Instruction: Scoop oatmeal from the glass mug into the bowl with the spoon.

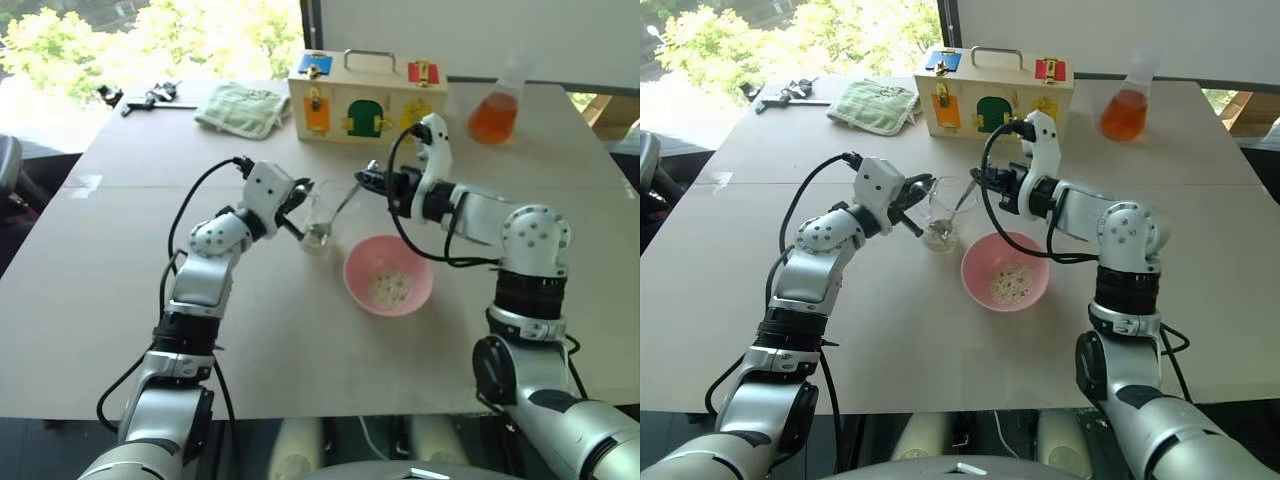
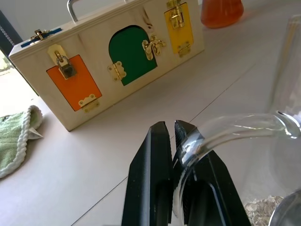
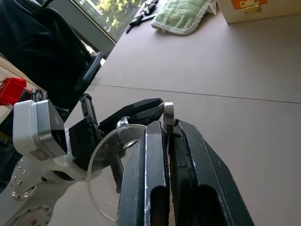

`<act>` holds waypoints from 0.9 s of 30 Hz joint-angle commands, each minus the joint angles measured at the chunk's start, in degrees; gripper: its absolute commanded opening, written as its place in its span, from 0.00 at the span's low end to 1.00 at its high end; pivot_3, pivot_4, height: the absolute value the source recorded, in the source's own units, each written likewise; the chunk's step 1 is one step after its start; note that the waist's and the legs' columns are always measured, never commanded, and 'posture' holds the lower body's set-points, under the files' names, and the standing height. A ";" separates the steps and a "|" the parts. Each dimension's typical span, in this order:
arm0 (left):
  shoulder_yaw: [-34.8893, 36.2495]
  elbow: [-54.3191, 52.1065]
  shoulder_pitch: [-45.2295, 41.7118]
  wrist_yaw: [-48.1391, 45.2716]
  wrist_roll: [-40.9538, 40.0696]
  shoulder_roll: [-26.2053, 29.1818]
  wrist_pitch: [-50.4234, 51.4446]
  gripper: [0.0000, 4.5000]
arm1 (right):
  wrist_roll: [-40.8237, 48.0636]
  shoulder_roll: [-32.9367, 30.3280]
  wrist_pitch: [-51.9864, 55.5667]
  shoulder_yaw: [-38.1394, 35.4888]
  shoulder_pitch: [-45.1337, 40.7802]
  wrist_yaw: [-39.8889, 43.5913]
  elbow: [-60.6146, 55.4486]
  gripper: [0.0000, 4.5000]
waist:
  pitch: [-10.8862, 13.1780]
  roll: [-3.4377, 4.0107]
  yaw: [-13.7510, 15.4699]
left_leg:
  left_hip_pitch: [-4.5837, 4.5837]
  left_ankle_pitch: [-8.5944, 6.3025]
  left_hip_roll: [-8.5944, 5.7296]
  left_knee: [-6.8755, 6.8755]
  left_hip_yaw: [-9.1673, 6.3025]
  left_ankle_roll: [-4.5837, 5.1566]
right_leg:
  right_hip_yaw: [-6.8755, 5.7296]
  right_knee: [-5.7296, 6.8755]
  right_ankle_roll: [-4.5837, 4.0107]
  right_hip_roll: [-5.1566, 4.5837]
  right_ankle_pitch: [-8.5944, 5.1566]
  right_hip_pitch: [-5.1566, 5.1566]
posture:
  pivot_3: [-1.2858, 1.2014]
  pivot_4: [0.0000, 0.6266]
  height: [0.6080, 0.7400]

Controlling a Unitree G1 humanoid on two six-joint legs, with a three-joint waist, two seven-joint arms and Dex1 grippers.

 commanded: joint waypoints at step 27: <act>3.31 1.23 3.48 9.35 -0.64 -8.11 -11.26 0.00 | 14.81 -3.47 -0.84 -16.55 -4.60 -19.17 2.11 0.00 | -0.01 0.01 0.09 | 0.00 0.00 0.00 0.00 0.05 0.01 | 0.08 0.01 0.01 -0.03 0.01 -0.01 | 0.52 0.24 1.00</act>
